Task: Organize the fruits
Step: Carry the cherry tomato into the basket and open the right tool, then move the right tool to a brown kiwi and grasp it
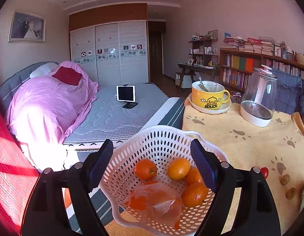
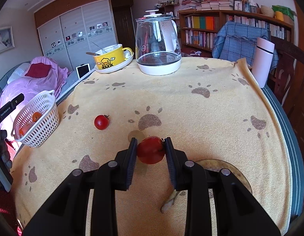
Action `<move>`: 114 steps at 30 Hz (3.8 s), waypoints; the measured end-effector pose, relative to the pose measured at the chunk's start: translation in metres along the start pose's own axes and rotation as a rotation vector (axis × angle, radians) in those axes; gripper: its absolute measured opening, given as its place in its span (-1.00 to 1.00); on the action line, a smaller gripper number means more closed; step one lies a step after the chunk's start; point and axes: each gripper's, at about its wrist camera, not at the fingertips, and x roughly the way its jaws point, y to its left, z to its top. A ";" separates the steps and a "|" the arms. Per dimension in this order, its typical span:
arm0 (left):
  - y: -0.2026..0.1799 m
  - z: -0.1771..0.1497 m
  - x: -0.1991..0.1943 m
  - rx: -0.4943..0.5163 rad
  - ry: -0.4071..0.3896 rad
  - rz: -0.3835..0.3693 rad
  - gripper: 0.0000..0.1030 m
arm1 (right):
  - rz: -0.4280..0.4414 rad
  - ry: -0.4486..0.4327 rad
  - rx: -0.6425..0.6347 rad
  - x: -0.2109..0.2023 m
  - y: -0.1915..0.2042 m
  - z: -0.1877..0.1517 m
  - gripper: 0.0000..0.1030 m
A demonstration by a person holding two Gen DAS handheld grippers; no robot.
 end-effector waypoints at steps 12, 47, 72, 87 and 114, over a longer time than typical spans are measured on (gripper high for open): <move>0.039 0.013 0.000 -0.110 -0.002 0.028 0.63 | 0.249 -0.005 -0.095 0.012 0.115 0.036 -0.44; 0.063 0.021 -0.001 -0.202 0.028 -0.035 0.81 | 0.380 0.095 -0.005 0.051 0.193 0.039 -0.09; 0.030 0.019 -0.012 -0.145 0.032 -0.123 0.88 | 0.162 0.052 0.035 0.017 0.105 0.003 -0.08; 0.011 0.016 -0.018 -0.096 0.029 -0.153 0.88 | -0.026 0.083 0.075 0.005 0.028 -0.023 -0.08; -0.036 0.004 -0.026 0.014 0.037 -0.236 0.88 | -0.083 0.152 0.041 0.038 0.020 -0.025 -0.45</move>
